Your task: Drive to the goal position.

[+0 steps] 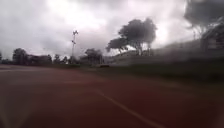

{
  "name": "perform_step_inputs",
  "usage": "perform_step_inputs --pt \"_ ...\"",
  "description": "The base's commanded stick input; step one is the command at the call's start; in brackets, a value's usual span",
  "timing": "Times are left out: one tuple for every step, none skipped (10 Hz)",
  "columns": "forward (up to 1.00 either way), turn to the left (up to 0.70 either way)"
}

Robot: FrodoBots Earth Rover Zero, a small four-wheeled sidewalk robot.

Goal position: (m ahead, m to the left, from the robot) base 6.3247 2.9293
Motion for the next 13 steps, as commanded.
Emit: perform_step_inputs --pt "0.5 0.0" --pt "0.5 0.0" --pt "0.5 0.0" --pt "0.5 0.0" --pt "0.5 0.0" --pt "0.5 0.0" --pt "0.5 0.0" --pt "0.5 0.0" --pt "0.5 0.0" --pt "0.5 0.0" --pt "0.5 0.0" --pt "0.5 0.0" --pt "0.5 0.0"
